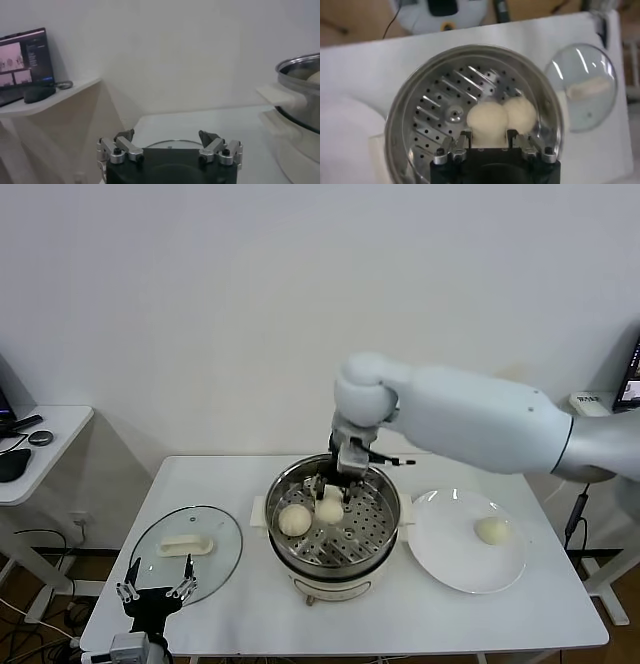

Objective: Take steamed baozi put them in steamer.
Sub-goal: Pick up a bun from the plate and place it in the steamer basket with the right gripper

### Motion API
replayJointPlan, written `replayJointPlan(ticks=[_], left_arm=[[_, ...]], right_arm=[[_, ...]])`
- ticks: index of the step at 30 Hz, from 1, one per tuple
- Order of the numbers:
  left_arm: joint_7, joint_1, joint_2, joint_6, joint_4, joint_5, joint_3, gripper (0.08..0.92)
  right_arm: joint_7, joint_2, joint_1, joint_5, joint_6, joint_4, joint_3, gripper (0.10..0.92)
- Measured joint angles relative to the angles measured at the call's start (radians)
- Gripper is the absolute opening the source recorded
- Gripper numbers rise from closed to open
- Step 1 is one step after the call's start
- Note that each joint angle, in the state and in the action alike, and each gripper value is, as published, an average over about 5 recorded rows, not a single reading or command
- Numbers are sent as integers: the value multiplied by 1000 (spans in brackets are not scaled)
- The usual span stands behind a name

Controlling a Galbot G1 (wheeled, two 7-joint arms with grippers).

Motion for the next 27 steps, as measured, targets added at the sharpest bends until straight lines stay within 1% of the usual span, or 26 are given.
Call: replayJointPlan(ticks=[9, 21, 24, 27], left_arm=[[-1, 1, -3, 0, -2, -4, -3, 823], [2, -4, -1, 0, 4, -5, -4, 823], [3, -6, -1, 0, 8, -5, -4, 823], [4, -10, -1, 0, 12, -5, -4, 823]], right_arm=[[12, 12, -50, -93, 43, 39, -33, 441], [16, 29, -87, -121, 42, 42, -50, 444], [17, 24, -87, -117, 33, 49, -56, 477], [19, 17, -83, -109, 23, 56, -59, 555]])
